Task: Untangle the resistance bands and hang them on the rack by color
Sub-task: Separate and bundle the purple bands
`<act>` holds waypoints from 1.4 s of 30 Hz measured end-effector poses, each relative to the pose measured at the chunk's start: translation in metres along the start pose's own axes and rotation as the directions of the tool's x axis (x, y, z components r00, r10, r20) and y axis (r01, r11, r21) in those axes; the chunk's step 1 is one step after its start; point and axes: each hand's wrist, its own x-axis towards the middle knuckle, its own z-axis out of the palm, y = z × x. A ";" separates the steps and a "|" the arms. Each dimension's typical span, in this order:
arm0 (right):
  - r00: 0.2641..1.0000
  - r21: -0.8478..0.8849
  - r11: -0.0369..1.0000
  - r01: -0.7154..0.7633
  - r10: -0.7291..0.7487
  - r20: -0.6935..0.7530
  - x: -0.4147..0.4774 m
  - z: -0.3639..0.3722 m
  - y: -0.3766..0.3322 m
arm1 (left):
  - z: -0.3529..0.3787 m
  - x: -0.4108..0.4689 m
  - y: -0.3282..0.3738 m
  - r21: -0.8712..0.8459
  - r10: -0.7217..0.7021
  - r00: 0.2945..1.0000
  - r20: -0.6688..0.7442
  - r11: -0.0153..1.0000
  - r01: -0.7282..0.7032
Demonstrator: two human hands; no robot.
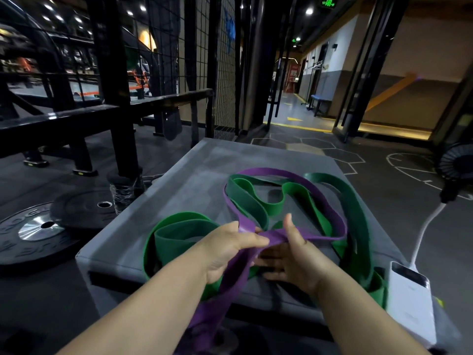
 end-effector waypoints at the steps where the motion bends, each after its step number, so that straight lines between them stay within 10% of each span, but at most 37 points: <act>1: 1.000 0.031 1.000 0.005 -0.005 -0.016 0.000 -0.002 -0.003 | 0.000 -0.002 0.000 0.053 0.003 1.000 0.029 0.999 -0.005; 8: 0.990 0.324 0.943 0.080 -0.036 -0.139 0.005 -0.019 -0.016 | 0.005 -0.013 0.004 0.083 -0.001 0.997 0.072 0.997 -0.005; 13: 0.994 0.261 0.959 -0.109 0.098 0.056 0.001 -0.016 -0.021 | 0.021 -0.023 -0.010 0.286 -0.068 0.948 0.312 0.958 -0.025; 18: 0.990 0.345 0.928 -0.138 0.133 0.038 0.005 0.000 -0.017 | 0.020 -0.008 -0.032 0.870 -0.174 0.952 0.250 0.472 -0.142; 20: 0.992 0.376 0.920 -0.106 0.126 -0.030 0.009 0.000 -0.014 | 0.015 -0.004 -0.032 0.888 -0.221 0.953 0.206 0.452 -0.087; 28: 0.992 0.026 0.998 -0.056 0.058 -0.110 -0.005 0.004 -0.011 | -0.007 0.016 -0.011 0.167 -0.186 0.976 -0.116 0.965 0.203; 42: 0.997 -0.277 0.959 0.061 -0.042 0.072 -0.009 -0.001 -0.008 | -0.002 0.103 0.022 -0.418 -0.269 0.938 -0.219 0.895 0.159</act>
